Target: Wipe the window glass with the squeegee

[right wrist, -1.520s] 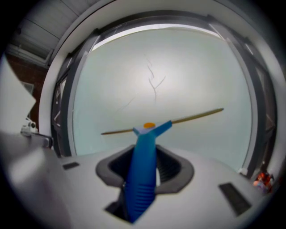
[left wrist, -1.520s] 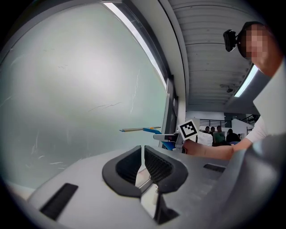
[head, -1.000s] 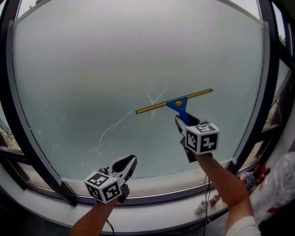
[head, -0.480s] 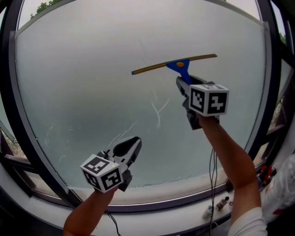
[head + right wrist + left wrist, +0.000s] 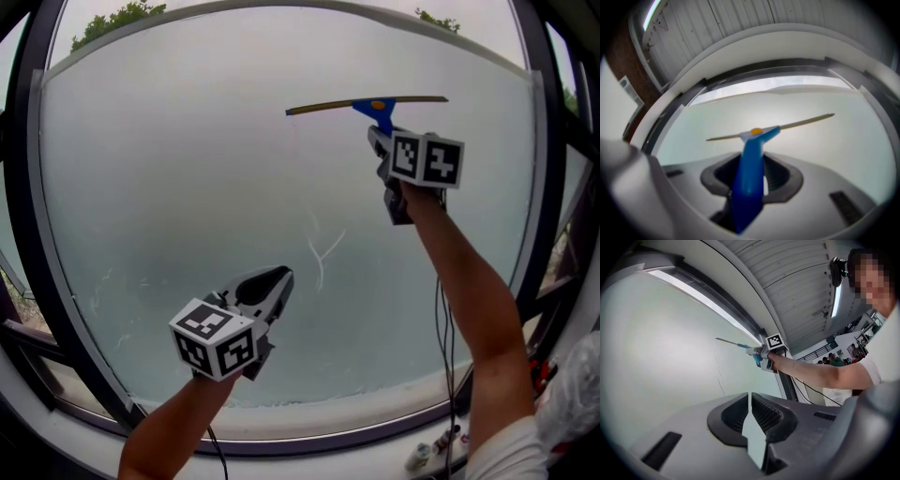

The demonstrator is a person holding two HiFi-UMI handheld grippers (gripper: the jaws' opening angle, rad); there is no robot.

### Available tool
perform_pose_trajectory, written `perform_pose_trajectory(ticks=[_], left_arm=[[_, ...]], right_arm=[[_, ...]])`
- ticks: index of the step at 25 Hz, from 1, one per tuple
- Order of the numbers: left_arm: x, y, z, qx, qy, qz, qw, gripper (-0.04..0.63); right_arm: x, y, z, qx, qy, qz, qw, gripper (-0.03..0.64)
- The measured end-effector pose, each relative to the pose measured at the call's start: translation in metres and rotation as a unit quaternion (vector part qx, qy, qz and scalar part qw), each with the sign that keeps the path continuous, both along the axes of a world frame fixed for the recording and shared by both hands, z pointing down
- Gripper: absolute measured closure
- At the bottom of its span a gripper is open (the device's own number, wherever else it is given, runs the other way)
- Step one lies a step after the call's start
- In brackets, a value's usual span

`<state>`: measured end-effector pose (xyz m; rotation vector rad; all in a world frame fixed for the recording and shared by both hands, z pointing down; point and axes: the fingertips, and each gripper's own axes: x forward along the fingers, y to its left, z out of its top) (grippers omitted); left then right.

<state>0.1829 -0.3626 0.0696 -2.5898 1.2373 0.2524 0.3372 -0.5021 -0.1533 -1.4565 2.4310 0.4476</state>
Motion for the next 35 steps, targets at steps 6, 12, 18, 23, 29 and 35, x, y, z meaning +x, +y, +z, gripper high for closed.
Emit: perform_pose_trajectory(ticks=[6,12,18,23,29,35], left_arm=[[0.017,-0.002,-0.016,0.016,-0.009,0.004,0.9998,0.549],[0.018,-0.001,-0.019,0.021,-0.014,-0.001,0.9997,0.549],[0.006,-0.002,-0.014,0.017,-0.012,-0.015,0.9997,0.549],[0.002,0.003,-0.005,0.021,-0.028,-0.027,0.9990,0.549],[0.004,0.009,0.001,0.014,-0.021,-0.019,0.9995,0.549],[0.008,0.014,0.010,0.002,-0.009,-0.007,0.9999,0.549]], right_arm=[[-0.001,-0.011,-0.036,0.010,-0.018,-0.003,1.000,0.469],[-0.004,-0.023,-0.074,0.013,-0.037,-0.009,0.999,0.469],[-0.017,-0.031,-0.092,-0.003,-0.038,-0.040,0.998,0.468],[-0.017,-0.036,-0.087,-0.003,-0.045,-0.044,0.998,0.469],[-0.016,-0.036,-0.078,-0.010,-0.045,-0.039,0.998,0.469],[-0.013,-0.035,-0.067,-0.019,-0.046,-0.033,0.998,0.469]])
